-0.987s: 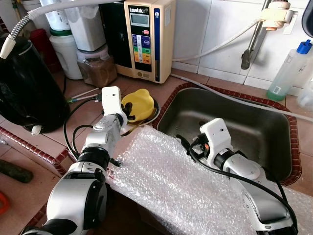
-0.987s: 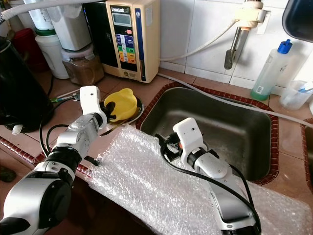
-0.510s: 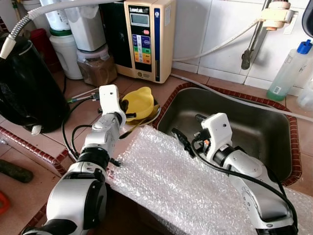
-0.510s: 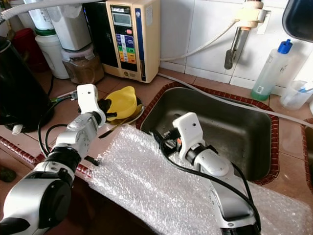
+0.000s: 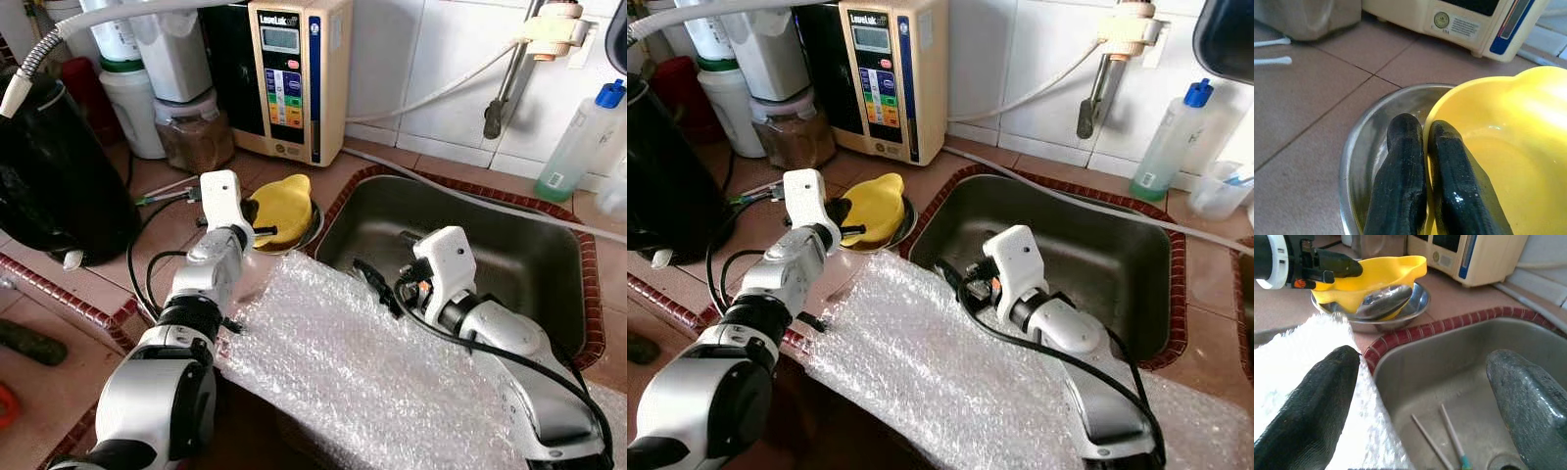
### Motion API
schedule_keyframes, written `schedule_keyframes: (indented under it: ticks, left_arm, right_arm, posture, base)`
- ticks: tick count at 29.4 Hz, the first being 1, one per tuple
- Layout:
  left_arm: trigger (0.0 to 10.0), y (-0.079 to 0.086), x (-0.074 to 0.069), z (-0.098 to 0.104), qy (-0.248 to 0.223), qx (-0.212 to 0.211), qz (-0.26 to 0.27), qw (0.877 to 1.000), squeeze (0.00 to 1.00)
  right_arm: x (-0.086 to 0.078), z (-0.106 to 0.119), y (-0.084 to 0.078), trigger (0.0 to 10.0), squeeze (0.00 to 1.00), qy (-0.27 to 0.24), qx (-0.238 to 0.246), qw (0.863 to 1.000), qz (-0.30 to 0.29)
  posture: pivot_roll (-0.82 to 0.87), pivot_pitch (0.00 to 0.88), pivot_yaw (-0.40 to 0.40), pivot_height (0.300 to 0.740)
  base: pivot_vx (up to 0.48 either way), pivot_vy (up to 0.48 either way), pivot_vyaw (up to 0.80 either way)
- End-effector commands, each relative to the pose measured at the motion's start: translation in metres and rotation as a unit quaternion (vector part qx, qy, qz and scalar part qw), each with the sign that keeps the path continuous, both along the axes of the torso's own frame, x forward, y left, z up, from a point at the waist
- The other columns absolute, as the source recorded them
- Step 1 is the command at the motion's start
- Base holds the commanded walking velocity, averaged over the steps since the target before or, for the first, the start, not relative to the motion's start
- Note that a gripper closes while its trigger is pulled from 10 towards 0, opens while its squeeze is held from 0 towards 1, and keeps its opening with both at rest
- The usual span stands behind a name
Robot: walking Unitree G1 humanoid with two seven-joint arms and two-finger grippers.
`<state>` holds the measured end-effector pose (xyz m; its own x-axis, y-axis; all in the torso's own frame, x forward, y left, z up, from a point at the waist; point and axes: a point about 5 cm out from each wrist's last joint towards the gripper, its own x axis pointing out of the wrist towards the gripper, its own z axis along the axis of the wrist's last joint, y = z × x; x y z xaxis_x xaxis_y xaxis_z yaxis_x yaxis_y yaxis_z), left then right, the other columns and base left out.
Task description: Kitchen organization
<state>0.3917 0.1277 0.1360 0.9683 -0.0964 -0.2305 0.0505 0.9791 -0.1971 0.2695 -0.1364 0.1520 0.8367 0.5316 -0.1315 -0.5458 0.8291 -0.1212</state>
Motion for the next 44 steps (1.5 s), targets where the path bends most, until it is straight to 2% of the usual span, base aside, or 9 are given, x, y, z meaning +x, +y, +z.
schedule_keyframes:
  ticks: [1, 10, 14, 15, 18, 28, 32, 39, 44]
  left_arm:
    - [0.0, 0.000, 0.000, 0.002, -0.006, -0.001, 0.000, 1.000, 0.00]
    - [0.0, 0.000, 0.003, 0.016, -0.054, -0.011, 0.026, 0.998, 0.00]
    - [0.0, 0.003, 0.003, 0.038, -0.152, 0.048, 0.036, 0.987, 0.00]
    - [0.0, 0.001, 0.001, 0.048, -0.195, 0.063, 0.032, 0.978, 0.00]
    - [0.0, -0.001, 0.000, 0.056, -0.226, 0.078, 0.032, 0.970, 0.00]
    - [0.0, -0.004, -0.002, 0.053, -0.232, 0.093, 0.037, 0.968, 0.00]
    - [0.0, -0.004, -0.004, 0.059, -0.260, 0.106, 0.036, 0.959, 0.00]
    - [0.0, -0.020, -0.010, 0.058, -0.285, 0.113, 0.005, 0.952, 0.00]
    - [0.0, -0.035, -0.016, 0.062, -0.319, 0.131, -0.028, 0.938, 0.00]
  right_arm:
    - [-0.002, 0.003, 0.003, 10.0, 0.00, -0.004, 0.002, 1.000, 0.009]
    - [0.001, 0.004, -0.001, 10.0, 0.00, -0.007, -0.008, 1.000, 0.007]
    - [0.002, 0.007, -0.002, 10.0, 0.00, -0.017, -0.001, 1.000, 0.004]
    - [0.004, 0.010, -0.001, 10.0, 0.00, -0.026, 0.009, 1.000, -0.001]
    - [0.006, 0.015, 0.000, 10.0, 0.00, -0.037, 0.030, 0.999, -0.007]
    - [0.008, 0.013, 0.000, 10.0, 0.00, -0.037, 0.026, 0.999, -0.008]
    - [0.009, 0.015, -0.001, 10.0, 0.00, -0.043, 0.041, 0.998, -0.017]
    - [0.011, 0.017, 0.001, 10.0, 0.00, -0.048, 0.050, 0.997, -0.020]
    - [0.016, 0.025, -0.002, 10.0, 0.00, -0.048, 0.099, 0.993, -0.040]
  posture:
    - [-0.03, 0.000, 0.056, 0.740]
    - [-0.04, 0.000, 0.044, 0.740]
    - [-0.04, 0.000, 0.042, 0.740]
    - [-0.04, 0.000, 0.040, 0.740]
    - [-0.03, 0.000, 0.039, 0.740]
    - [-0.03, 0.000, 0.038, 0.740]
    - [-0.03, 0.000, 0.038, 0.740]
    - [-0.03, 0.000, 0.037, 0.740]
    - [-0.03, 0.000, 0.036, 0.740]
  base:
    - [0.000, 0.000, 0.00]
    - [0.000, 0.000, 0.00]
    - [0.000, 0.000, 0.00]
    - [0.000, 0.000, 0.00]
    - [0.000, 0.000, 0.00]
    - [0.000, 0.000, 0.00]
    - [0.000, 0.000, 0.00]
    - [0.000, 0.000, 0.00]
    - [0.000, 0.000, 0.00]
